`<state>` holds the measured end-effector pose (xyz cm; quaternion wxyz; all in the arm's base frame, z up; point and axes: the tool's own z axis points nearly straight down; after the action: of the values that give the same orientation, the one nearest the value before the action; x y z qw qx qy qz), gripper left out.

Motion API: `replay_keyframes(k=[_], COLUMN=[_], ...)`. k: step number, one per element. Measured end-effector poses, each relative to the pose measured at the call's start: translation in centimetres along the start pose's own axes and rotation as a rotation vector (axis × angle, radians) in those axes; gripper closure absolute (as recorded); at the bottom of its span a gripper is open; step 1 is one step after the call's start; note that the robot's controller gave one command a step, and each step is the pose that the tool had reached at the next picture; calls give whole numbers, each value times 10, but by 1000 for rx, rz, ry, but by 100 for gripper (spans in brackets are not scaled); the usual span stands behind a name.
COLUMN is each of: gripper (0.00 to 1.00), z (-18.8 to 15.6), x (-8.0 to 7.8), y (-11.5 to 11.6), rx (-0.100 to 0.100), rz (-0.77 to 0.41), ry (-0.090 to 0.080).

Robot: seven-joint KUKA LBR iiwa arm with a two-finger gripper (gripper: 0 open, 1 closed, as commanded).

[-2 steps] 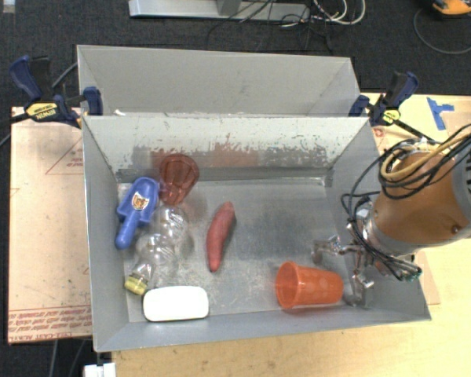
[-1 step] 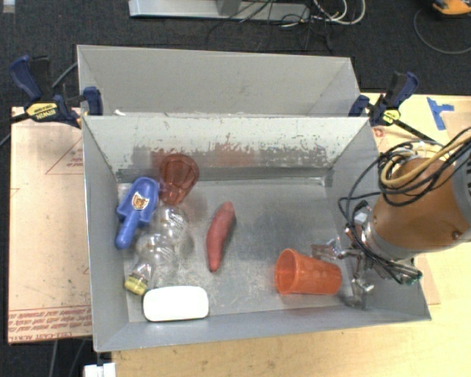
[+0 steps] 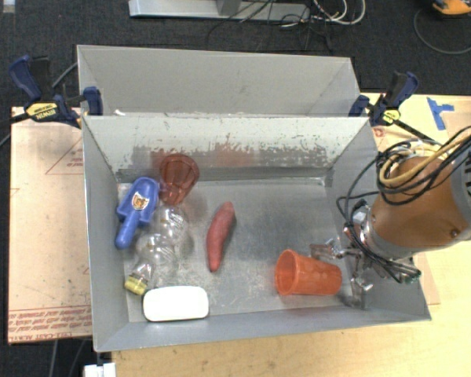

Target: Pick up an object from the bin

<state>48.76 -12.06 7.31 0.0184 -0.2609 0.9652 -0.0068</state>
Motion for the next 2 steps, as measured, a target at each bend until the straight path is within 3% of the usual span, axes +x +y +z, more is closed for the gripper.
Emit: replay_keyframes(k=[1,2], gripper=[0,0], z=[-38,-1], x=[-15,-15], y=[-19,26], rx=[-2,2], rz=[-142,-195], ry=[-2,-5])
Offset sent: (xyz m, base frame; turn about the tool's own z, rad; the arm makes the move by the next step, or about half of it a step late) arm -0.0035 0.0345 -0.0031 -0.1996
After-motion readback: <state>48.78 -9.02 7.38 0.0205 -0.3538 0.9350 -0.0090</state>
